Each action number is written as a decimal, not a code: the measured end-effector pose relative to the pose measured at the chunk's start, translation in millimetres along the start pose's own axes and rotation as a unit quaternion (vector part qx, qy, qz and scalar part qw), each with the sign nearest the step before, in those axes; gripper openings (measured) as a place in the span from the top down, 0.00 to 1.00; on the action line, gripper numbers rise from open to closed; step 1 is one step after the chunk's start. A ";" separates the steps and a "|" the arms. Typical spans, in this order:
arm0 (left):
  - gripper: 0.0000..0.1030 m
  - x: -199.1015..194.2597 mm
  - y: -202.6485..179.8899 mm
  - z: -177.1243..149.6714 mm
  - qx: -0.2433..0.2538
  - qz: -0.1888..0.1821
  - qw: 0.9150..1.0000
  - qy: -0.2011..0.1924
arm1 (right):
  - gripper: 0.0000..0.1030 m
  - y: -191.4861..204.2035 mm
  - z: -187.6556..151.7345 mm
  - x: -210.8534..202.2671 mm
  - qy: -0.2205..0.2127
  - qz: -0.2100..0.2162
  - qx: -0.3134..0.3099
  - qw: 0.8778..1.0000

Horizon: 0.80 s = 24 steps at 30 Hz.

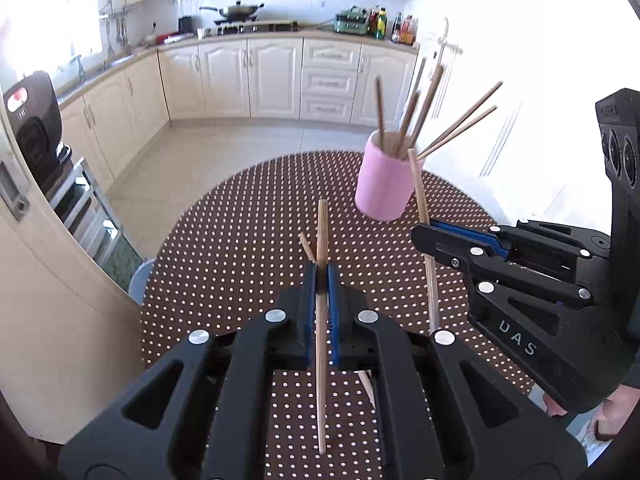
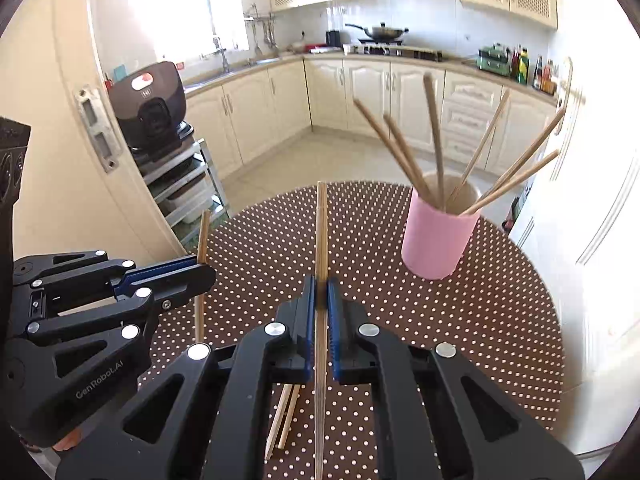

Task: Organize utensils
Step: 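Lift both held chopsticks upright and carry them over the pink cup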

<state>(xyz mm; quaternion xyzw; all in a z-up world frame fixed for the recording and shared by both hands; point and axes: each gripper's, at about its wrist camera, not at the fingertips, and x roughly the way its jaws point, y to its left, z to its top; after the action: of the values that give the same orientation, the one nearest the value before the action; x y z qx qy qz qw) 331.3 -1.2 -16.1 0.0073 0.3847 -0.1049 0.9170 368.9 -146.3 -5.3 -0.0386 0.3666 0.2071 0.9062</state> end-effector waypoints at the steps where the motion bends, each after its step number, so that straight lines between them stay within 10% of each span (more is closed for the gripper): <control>1: 0.94 -5.4 -2.1 0.3 0.001 -0.001 1.000 -0.004 | 0.95 0.9 0.7 -7.5 -0.008 -0.002 -0.002 1.000; 24: 0.95 -37.8 -36.3 36.9 0.017 -0.009 0.995 -0.097 | 0.95 -30.7 21.5 -83.6 -0.115 -0.035 -0.010 0.993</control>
<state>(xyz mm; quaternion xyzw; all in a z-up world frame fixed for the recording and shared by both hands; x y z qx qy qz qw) 324.3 -33.1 39.1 0.0089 0.2920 -0.1198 0.9488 341.3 -198.6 64.7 -0.0362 0.2566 0.1822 0.9485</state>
